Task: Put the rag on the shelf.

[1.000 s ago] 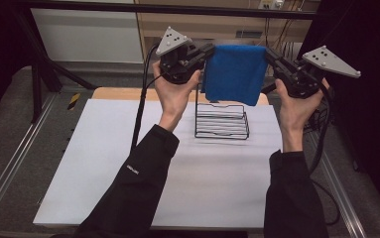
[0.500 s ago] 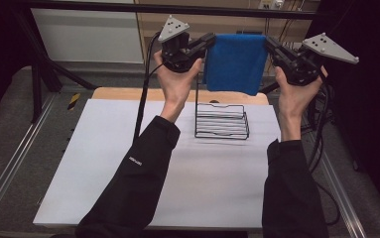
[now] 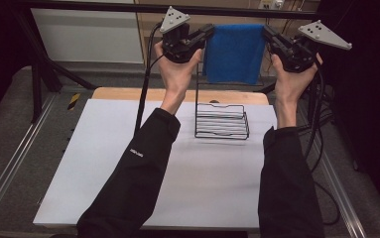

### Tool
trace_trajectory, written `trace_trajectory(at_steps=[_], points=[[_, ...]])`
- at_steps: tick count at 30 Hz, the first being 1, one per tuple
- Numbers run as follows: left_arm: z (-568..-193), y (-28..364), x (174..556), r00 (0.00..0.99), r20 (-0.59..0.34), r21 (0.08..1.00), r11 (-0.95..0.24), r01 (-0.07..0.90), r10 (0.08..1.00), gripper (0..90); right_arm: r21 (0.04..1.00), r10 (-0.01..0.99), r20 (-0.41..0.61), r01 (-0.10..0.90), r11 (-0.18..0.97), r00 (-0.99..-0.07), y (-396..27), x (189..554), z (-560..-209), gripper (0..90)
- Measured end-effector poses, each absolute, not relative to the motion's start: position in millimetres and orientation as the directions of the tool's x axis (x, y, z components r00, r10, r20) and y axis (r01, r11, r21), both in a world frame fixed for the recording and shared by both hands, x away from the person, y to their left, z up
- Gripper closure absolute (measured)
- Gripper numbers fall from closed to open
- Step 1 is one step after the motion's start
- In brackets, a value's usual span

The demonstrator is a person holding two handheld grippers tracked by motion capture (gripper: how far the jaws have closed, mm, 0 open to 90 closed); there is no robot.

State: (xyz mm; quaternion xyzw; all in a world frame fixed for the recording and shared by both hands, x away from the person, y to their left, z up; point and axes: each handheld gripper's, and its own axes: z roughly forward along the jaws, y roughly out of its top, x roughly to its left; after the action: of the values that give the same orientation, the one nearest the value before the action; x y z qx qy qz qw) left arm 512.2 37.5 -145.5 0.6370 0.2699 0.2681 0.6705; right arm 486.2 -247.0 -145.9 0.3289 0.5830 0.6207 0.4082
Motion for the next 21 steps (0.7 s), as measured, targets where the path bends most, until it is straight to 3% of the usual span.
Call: trace_trajectory(at_steps=[9,21], points=[[-160.6,34.9,527.1,0.704,-0.001,1.000,0.012,-0.011,0.711,86.1,0.996,0.886,-0.051,-0.089,0.011,-0.460,-250.7,503.4,-165.3,87.4],[-188.1,33.9,528.6,0.724,0.021,0.999,-0.044,0.013,0.690,86.1,0.997,0.886,-0.077,-0.040,0.066,-0.457,-252.3,498.7,-186.0,87.4]])
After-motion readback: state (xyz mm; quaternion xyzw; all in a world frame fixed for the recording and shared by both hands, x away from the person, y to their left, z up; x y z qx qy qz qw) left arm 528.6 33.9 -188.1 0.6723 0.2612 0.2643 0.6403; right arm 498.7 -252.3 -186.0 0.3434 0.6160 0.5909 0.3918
